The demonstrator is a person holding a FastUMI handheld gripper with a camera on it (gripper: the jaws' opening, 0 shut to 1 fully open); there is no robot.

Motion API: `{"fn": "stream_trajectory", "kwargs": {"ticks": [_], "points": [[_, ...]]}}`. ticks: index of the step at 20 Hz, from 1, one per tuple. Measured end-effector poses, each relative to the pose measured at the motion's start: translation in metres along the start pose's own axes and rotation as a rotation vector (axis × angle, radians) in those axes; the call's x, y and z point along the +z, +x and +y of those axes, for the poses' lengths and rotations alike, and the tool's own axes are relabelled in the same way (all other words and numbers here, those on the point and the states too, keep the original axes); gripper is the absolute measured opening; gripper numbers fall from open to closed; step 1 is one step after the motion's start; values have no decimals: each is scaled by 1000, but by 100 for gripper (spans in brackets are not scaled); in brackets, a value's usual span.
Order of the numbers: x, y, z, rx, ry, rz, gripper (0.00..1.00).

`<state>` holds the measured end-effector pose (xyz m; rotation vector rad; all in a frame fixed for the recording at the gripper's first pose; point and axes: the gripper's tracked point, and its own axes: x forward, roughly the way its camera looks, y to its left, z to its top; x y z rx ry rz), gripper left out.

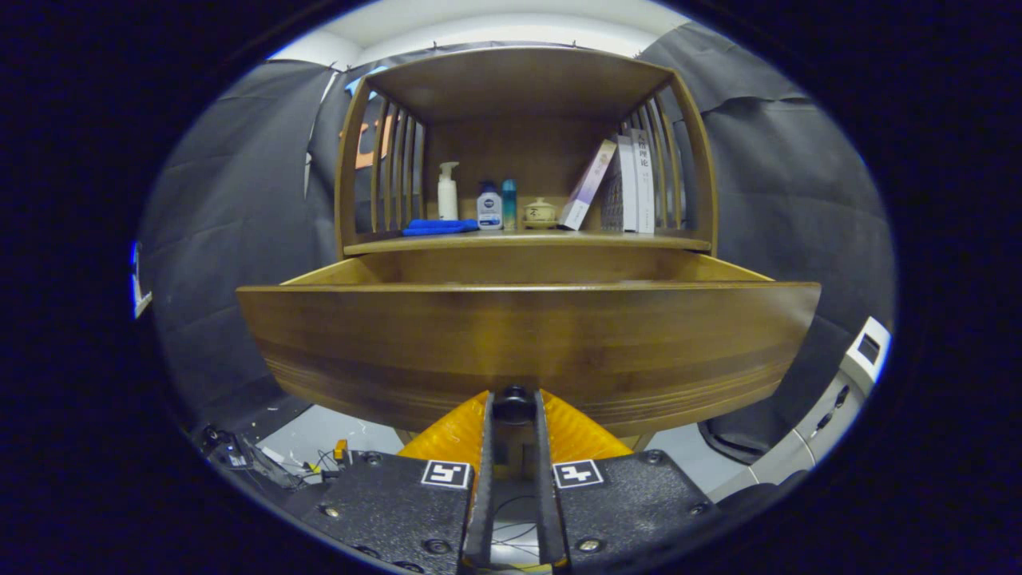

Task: Pull open the drawer, take out the items inside it, and place them on the countertop above the cabinet.

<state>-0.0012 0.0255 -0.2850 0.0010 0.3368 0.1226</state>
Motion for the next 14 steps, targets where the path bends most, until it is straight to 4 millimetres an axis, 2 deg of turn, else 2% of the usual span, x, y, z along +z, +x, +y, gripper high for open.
{"fn": "stream_trajectory", "kwargs": {"ticks": [5, 8, 10, 14], "points": [[0, -3, -1, 8, 12, 16, 27], [29, -27, -8, -8, -22, -79, 48], [52, -45, -3, 24, -42, -108, 61], [102, -55, -7, 58, -3, -123, 89]]}}
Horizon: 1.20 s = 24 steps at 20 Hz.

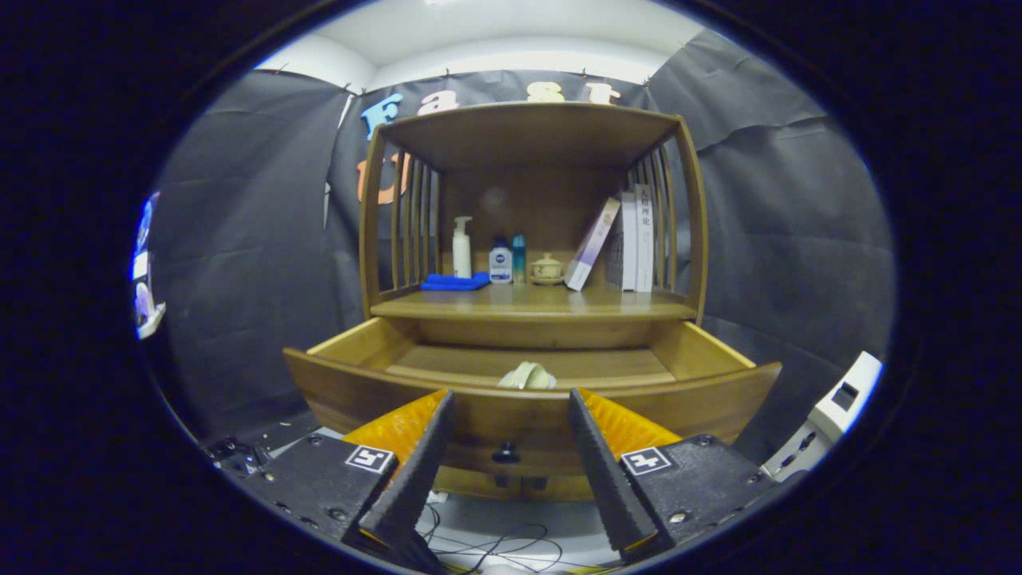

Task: Pull open the drawer, take out the items inside it, and place them on the countertop above the cabinet.

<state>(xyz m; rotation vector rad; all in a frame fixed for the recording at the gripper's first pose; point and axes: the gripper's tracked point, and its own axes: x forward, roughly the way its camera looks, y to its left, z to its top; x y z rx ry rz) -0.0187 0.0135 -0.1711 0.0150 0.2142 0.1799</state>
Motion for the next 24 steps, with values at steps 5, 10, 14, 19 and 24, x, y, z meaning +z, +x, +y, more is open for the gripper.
{"fn": "stream_trajectory", "kwargs": {"ticks": [5, 10, 14, 19, 24], "points": [[65, 24, -19, -10, 15, -12, 100], [102, 65, -30, -6, -16, 42, 100], [96, 111, -32, 23, -31, 179, 100], [45, 159, -22, 92, 17, 467, 100], [-8, 185, -14, 120, 105, 736, 99]]}}
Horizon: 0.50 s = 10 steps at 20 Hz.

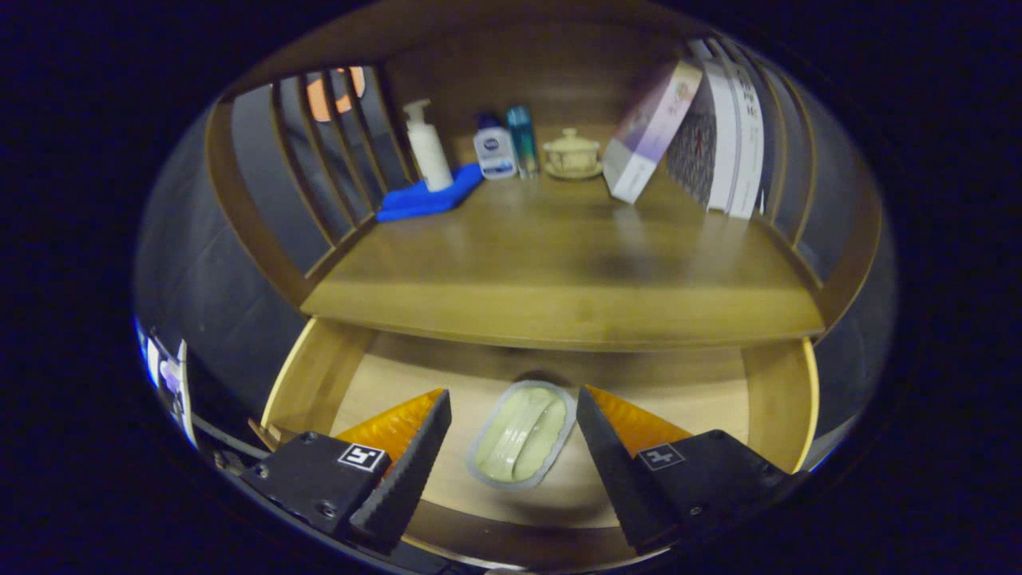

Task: Pull open the drawer, take out the items inside it, and place them on the countertop above the cabinet.

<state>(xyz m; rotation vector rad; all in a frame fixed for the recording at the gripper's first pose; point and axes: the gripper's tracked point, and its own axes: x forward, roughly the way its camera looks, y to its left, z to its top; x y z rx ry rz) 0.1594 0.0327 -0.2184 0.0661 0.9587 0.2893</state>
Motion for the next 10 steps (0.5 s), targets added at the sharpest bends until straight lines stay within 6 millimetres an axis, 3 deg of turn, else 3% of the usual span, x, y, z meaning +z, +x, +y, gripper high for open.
{"fn": "stream_trajectory", "kwargs": {"ticks": [5, 10], "points": [[-18, 24, -4, -42, -19, 144, 99], [-38, 39, -4, -89, -35, 283, 93]]}}
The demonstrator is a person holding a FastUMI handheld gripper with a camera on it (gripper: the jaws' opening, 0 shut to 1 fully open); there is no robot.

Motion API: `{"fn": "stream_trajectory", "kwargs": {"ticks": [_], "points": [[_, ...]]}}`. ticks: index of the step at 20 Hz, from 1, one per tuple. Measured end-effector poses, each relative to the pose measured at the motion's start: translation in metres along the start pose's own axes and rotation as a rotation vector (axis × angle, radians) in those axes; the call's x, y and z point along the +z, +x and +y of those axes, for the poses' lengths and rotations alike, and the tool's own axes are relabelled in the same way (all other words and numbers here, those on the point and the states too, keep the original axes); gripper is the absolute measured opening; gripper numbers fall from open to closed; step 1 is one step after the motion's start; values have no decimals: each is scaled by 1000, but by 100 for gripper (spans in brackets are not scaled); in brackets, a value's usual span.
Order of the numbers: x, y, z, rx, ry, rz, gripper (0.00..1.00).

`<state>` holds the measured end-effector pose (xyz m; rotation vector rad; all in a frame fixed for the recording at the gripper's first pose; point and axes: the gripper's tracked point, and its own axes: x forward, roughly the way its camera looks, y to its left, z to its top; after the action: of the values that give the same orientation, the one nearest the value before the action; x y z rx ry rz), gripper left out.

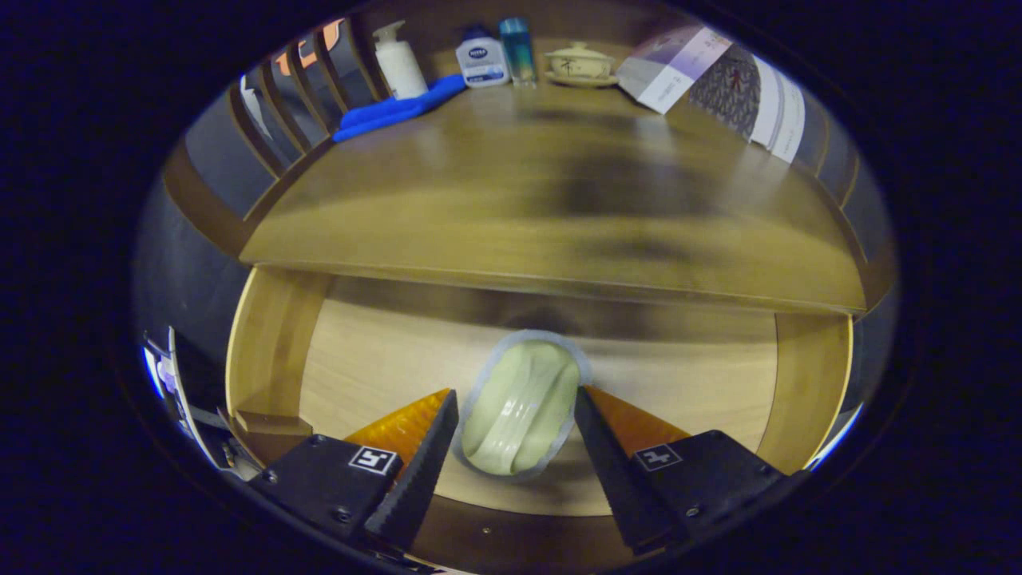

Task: Pull open the drawer, take out the items inside it, and place them on the countertop above the cabinet.

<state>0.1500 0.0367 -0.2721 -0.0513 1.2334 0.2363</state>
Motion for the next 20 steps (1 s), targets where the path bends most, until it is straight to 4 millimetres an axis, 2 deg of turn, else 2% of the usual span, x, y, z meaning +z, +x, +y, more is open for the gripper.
{"fn": "stream_trajectory", "kwargs": {"ticks": [1, 4, 6, 8, 10, 15, 20], "points": [[1, 3, -4, -20, 0, 9, 90], [0, 4, -5, -31, 18, 34, 69], [4, 3, -5, -24, 19, 37, 61], [6, -3, -6, -36, 32, 23, 35], [5, -9, -9, -41, 24, 19, 21], [5, -33, -10, -33, 21, -8, 21], [15, -68, -8, -39, -8, -52, 21]]}}
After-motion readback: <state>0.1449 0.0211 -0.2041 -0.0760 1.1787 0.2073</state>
